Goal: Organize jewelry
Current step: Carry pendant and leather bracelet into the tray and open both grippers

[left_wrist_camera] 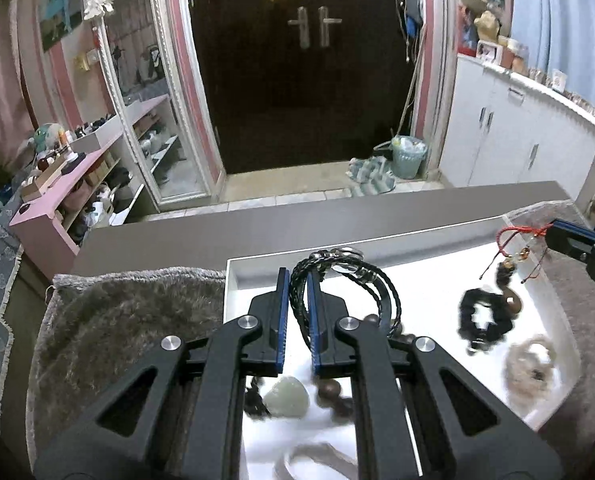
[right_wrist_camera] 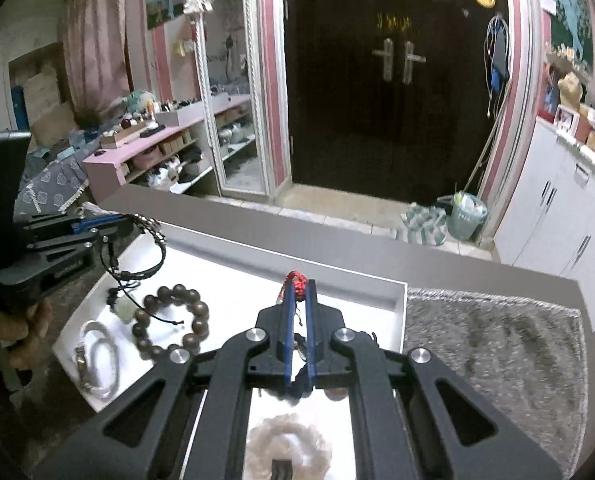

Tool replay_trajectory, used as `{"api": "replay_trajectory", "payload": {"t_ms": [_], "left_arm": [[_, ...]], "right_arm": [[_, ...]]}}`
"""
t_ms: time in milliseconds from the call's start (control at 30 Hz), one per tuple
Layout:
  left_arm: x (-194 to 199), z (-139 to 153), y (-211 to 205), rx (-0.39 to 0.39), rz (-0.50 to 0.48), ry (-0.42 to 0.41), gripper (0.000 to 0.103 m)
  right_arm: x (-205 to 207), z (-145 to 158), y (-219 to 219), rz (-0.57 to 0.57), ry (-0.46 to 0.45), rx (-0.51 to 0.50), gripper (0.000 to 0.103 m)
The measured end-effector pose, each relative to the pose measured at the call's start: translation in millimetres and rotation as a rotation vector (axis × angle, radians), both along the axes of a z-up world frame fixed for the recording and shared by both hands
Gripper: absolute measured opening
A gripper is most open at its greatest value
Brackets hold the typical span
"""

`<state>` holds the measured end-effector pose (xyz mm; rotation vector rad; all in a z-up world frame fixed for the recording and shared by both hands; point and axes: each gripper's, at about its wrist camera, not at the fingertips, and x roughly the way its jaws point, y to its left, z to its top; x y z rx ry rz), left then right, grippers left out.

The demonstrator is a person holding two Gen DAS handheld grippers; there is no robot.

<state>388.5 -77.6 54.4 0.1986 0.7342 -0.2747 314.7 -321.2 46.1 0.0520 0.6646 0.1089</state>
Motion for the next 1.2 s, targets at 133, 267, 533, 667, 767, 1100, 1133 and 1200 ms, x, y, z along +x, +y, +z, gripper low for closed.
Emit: {"api": "replay_trajectory", "payload": {"t_ms": [133,267,533,667,767,1100,1133,1200], "left_arm": [[23,-15,2,0.046,0.019,0.039,0.007],[41,-32,5,0.103,0.055,0.088,0.007],[61,-57,10,0.161,0.096,0.162,0.007],[64,-60,8,0.18,0.107,0.167,0.007],[65,-64,2,0.216,0.1,0.17,0.007],[77,-69,-2,0.203,0.092,0.216,0.009],[83,-70,-2,0.201,0.092,0.215,0.009],[84,-71,-3,0.21,0.09,0.213,0.009]], "right_arm": [[24,-13,-2,0.002,0.046,-0.02,0.004],[45,-26,-4,0.004,0.092,-0.034,0.004],[62,-48,1,0.021,0.171,-0.063,0.004],[69,-54,1,0.013,0.195,-0.065,0.004],[76,-60,2,0.0,0.221,-0.084,0.004],[83,-75,3,-0.035,0.267,-0.128,0.007],[83,-75,4,-0.039,0.262,-0.142,0.007],[83,-72,4,-0.041,0.25,-0.161,0.006]]}}
